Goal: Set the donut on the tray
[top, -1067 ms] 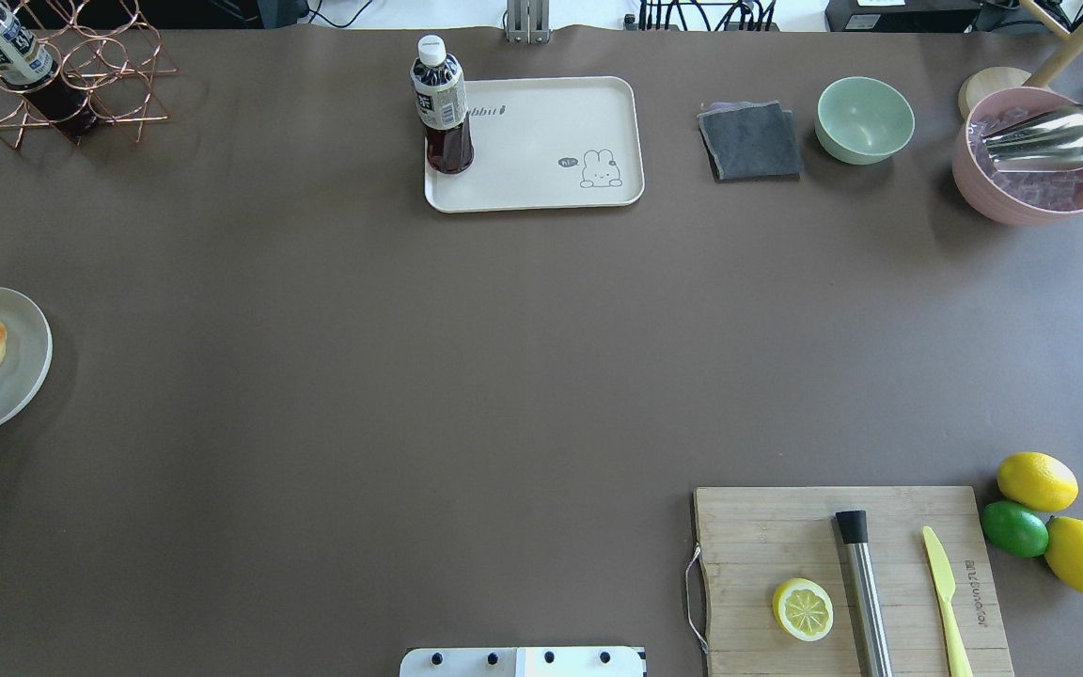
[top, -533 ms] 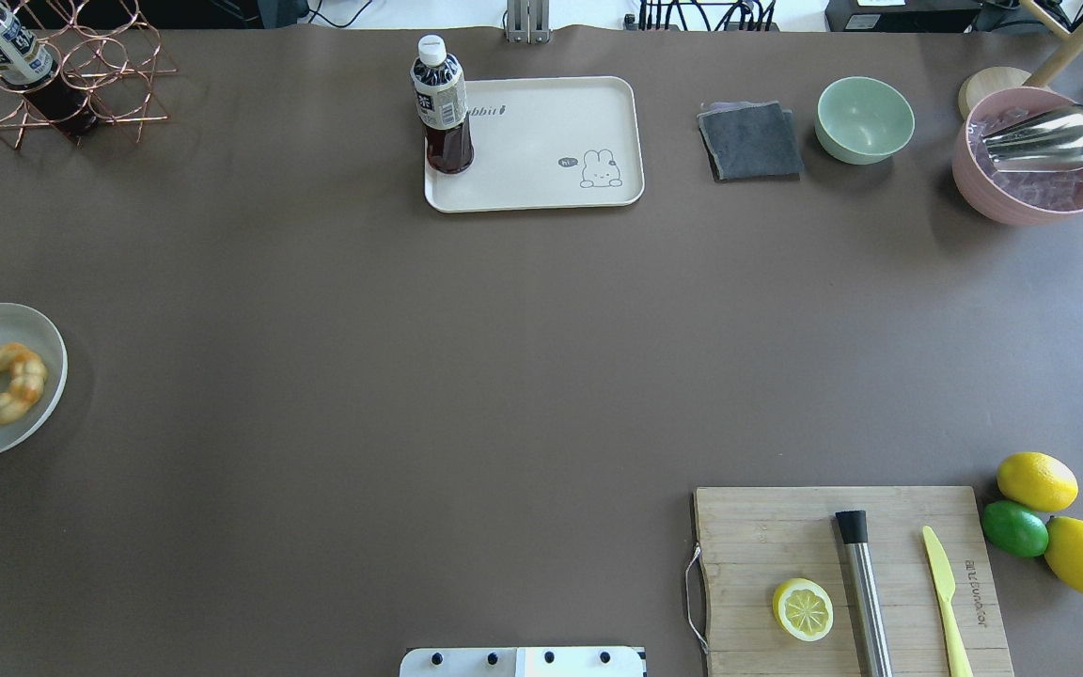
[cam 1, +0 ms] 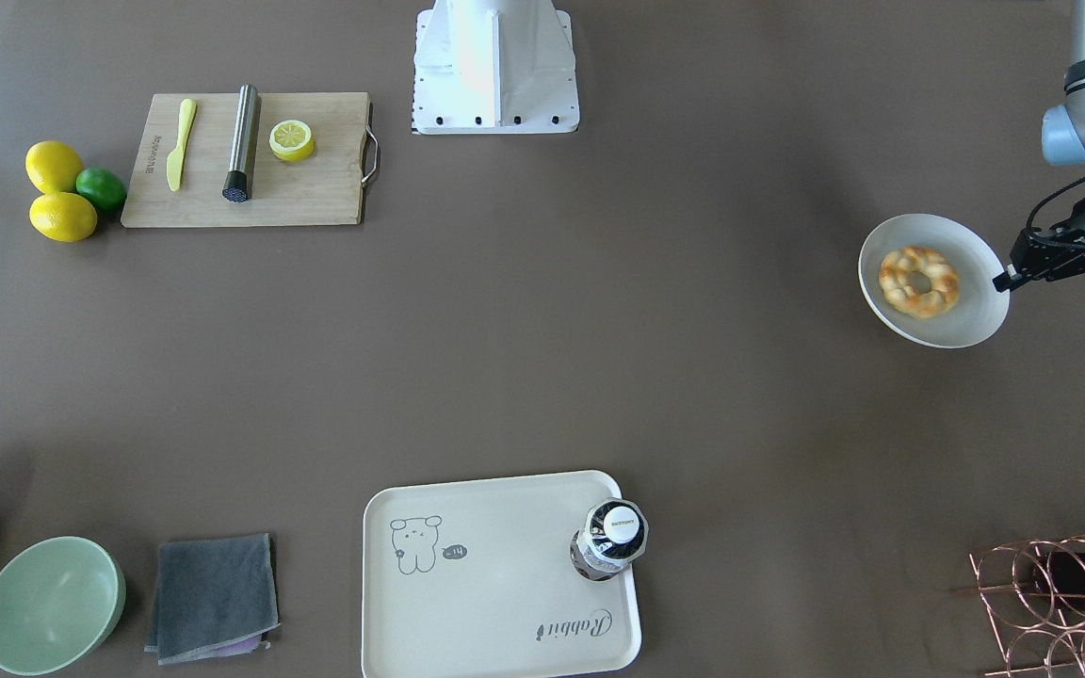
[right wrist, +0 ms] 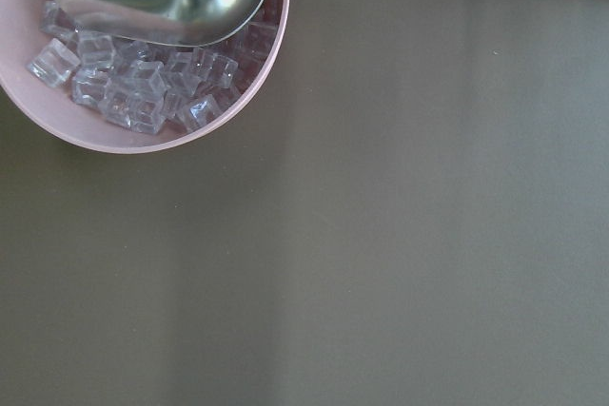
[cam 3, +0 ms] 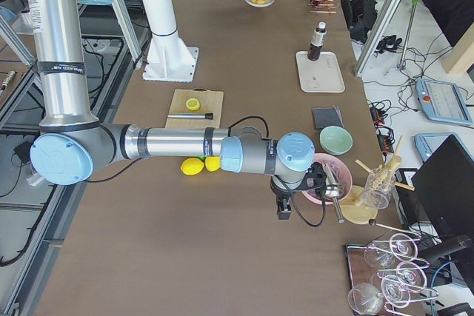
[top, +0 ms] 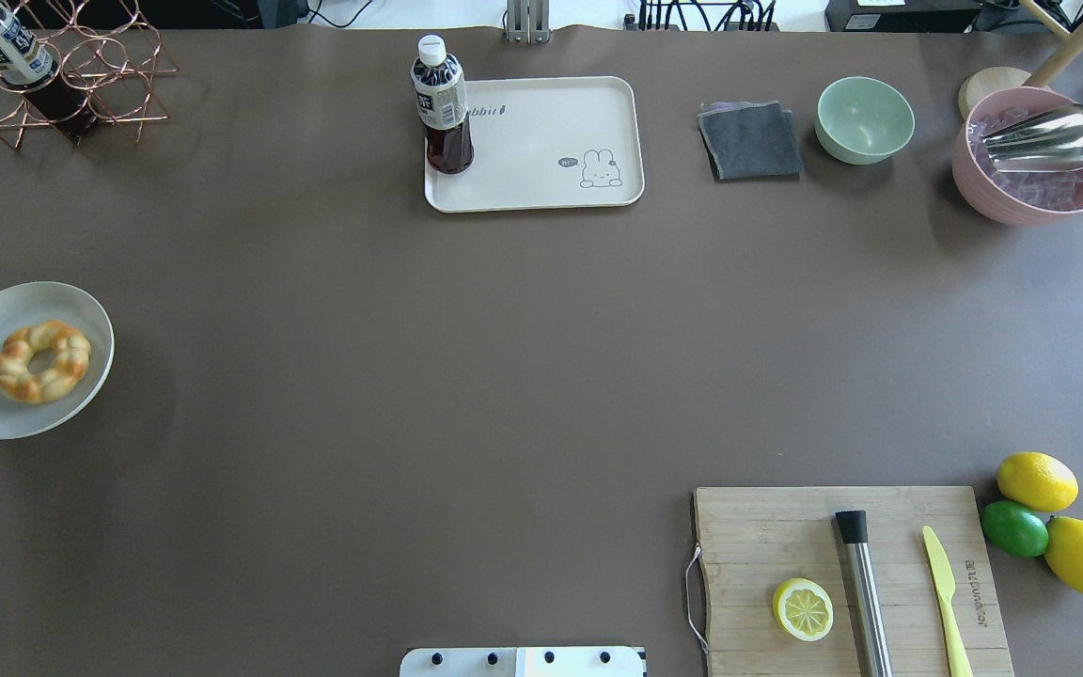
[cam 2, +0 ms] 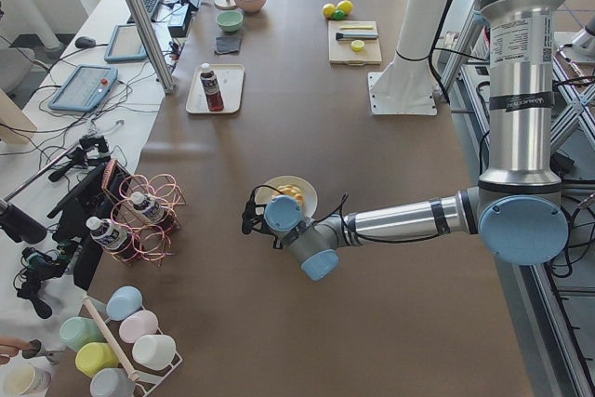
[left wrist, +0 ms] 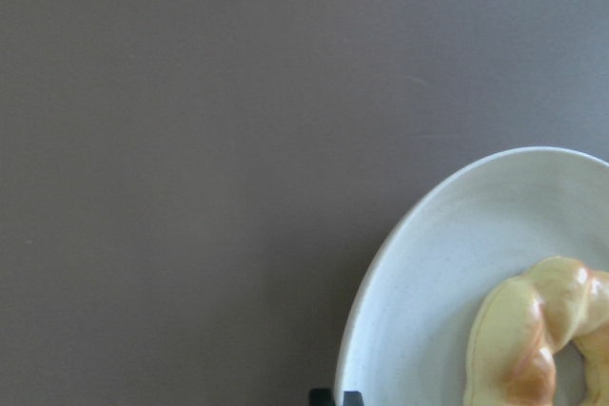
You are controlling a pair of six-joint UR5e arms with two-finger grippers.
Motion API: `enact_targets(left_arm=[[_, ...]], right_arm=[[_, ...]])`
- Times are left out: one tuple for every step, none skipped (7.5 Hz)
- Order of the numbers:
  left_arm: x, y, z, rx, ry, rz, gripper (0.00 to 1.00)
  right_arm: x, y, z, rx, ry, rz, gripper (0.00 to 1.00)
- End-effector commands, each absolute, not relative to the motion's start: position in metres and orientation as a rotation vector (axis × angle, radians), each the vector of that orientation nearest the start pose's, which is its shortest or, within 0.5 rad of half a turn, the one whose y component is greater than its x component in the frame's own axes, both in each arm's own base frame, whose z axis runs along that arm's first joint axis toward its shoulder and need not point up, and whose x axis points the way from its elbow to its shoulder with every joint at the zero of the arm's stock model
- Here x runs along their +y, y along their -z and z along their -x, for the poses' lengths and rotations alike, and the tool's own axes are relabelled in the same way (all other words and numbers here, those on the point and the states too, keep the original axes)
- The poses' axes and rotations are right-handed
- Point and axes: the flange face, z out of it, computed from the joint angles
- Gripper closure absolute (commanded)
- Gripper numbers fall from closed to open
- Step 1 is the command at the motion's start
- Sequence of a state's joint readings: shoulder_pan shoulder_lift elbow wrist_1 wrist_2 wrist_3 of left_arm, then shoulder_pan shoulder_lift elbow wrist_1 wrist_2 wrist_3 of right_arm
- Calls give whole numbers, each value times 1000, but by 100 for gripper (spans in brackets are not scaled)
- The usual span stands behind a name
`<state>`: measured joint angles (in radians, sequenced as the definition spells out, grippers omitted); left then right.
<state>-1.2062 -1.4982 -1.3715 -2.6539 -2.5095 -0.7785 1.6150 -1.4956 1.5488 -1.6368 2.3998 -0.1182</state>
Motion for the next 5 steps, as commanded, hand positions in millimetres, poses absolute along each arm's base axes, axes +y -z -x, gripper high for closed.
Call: enact_targets(left_arm=[[-465,-572,-121,1181,61,-114,100],[-473,-532,-126,1186,99,-95,100],[-476,-503,-132,1184,103,-81,100],[-484,-483,-139,1180,102,-77,100],[-492,-466,-147,1187,103,-74,100]], right_arm=[[-526,-596,-84,-825,57,-104,0],[-527,-578,-82,-841,28,-116,0],[-529,-553,-61,-874,21,-116,0],[-530,-527,-33,-886,14,-106,0],[-533,-499,4,-896,6,-84,0]])
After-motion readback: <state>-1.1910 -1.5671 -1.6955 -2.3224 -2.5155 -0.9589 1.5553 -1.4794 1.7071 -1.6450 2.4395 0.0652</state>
